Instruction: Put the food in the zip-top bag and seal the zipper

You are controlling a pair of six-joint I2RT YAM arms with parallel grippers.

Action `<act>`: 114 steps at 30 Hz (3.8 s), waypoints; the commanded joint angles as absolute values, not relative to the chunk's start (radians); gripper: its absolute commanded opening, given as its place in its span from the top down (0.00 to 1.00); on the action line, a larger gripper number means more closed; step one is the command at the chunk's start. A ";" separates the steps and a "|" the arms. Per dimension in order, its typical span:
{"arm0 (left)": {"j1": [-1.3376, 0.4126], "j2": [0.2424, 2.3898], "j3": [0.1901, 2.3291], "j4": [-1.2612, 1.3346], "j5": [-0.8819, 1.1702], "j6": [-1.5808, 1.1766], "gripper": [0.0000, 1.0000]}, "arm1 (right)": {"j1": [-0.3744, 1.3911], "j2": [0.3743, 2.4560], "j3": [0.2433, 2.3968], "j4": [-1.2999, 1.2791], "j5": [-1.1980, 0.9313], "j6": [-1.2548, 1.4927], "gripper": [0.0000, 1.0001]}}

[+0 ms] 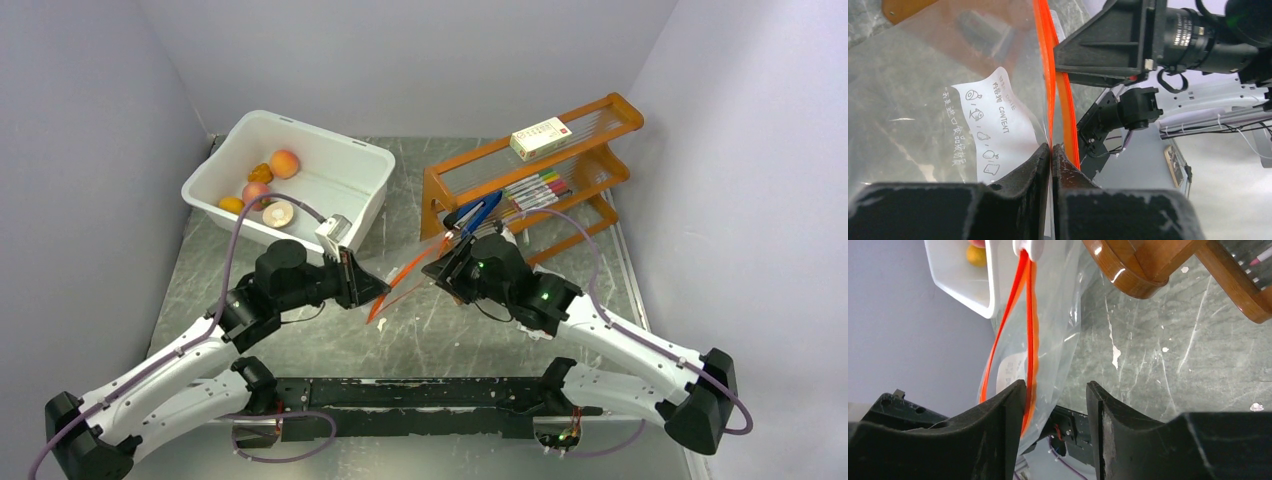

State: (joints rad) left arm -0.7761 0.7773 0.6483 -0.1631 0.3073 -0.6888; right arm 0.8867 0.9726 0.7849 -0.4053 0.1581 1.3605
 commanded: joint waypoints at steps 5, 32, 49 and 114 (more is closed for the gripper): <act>-0.783 0.734 0.608 -0.051 0.378 -0.737 0.93 | 0.891 1.008 0.759 -0.296 0.179 1.350 0.61; -0.782 0.912 0.853 -0.138 0.541 -0.623 0.14 | 0.895 1.008 0.994 -0.358 0.055 0.956 1.00; -0.782 1.015 0.872 -0.217 0.257 -0.542 0.26 | 0.952 1.101 1.057 -0.303 0.115 1.037 1.00; -0.794 0.976 0.867 -0.269 -0.099 -0.514 0.93 | 0.989 1.120 0.938 -0.416 0.177 1.282 0.57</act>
State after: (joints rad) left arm -0.7948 0.9882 0.8864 -0.3416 -0.1188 -0.4831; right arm 0.9749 1.1221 0.9577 -0.5053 0.1944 1.1896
